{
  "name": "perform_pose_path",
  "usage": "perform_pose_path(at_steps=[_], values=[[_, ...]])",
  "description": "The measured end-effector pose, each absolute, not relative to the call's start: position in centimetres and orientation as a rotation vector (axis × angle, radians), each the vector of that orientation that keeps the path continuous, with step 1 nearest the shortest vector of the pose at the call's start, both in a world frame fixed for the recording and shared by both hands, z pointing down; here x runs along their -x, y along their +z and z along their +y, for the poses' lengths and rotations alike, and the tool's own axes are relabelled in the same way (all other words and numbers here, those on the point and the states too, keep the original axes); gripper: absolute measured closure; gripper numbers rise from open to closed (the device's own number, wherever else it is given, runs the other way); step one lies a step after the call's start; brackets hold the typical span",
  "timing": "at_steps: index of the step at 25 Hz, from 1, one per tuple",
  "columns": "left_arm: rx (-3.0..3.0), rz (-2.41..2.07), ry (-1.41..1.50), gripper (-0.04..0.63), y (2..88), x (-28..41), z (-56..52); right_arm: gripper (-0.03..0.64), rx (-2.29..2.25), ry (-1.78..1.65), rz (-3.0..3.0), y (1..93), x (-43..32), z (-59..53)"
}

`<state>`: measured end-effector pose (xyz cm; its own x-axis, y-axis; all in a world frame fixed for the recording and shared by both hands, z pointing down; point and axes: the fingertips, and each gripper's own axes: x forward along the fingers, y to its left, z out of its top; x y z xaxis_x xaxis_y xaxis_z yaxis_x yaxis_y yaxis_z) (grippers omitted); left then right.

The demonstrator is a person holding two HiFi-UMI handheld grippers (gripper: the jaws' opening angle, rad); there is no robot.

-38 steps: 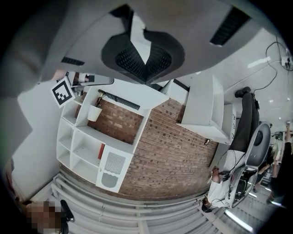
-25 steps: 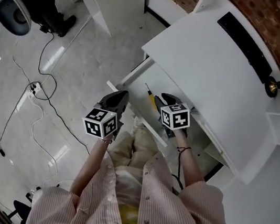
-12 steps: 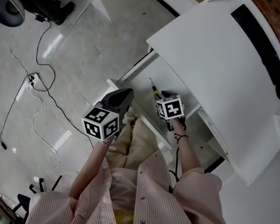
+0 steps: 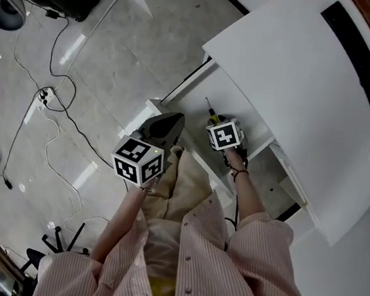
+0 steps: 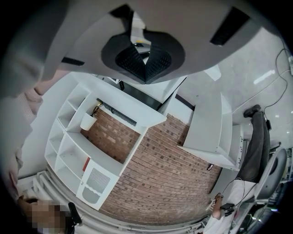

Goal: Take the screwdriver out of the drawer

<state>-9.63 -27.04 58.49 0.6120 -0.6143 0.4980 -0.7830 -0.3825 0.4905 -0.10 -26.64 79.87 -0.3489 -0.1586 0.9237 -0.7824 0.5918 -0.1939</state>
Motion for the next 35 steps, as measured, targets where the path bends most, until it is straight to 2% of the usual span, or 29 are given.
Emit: perform_pose_path(at_steps=[7,16,35], values=[[-2.11,-1.101,0.313,0.597,58.7,10.1,-27.3,0.531,-0.755,0.643,-1.793,80.0,0.4,-26.9],[-2.112,-1.099,0.33,0.597,58.6,10.3,-27.3,0.535,-0.744,0.677,-1.794,79.2,0.5,-26.9],[-2.2,-1.108,0.319,0.597,54.8,10.1,-26.4,0.537,-0.866,0.652,-2.046,68.9,0.2,-26.9]])
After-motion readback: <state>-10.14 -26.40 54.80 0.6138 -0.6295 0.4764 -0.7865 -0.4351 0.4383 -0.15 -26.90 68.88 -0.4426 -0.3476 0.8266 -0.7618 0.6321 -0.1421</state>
